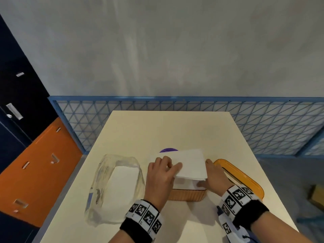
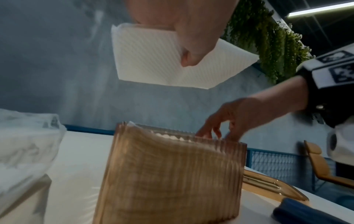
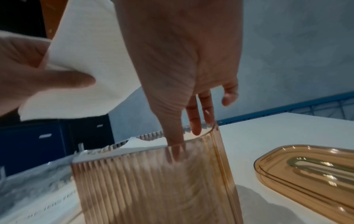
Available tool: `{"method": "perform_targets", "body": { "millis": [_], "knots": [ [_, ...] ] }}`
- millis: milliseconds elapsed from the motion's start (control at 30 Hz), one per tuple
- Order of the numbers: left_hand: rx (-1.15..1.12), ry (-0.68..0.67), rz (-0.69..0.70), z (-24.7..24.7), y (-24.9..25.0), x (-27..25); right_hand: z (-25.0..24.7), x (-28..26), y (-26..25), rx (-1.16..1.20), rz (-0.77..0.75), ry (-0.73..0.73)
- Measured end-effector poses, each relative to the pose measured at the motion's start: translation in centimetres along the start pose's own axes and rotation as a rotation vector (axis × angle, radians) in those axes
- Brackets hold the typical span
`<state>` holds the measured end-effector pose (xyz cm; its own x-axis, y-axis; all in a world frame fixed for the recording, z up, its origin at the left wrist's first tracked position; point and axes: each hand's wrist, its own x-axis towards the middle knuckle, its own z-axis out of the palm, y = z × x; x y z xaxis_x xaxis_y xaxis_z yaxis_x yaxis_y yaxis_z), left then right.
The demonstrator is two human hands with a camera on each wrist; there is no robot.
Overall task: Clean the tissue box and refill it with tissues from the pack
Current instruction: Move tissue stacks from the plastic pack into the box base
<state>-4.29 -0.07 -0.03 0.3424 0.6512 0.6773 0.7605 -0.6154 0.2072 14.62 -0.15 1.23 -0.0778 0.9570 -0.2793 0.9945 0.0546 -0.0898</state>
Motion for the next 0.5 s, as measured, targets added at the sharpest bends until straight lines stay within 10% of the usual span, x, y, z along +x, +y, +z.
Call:
{"method": "perform_targets", "body": {
  "millis": [133,267,500],
  "knots": [
    [0.030,-0.025,-0.006,1.5,0.6,-0.1,-0.9,-0.2,0.7,0.854,0.212,0.120],
    [0.059,-0.014,-0.010,2.5,1.1,-0.3,-2.2,-1.1,0.4,1.593,0.346,-0.085],
    [-0.092,-0.288,-0.141,2.4,0.7,-1.2,-2.0,-0.9,0.5,1.576,0.154,-0.129]
  ]
}}
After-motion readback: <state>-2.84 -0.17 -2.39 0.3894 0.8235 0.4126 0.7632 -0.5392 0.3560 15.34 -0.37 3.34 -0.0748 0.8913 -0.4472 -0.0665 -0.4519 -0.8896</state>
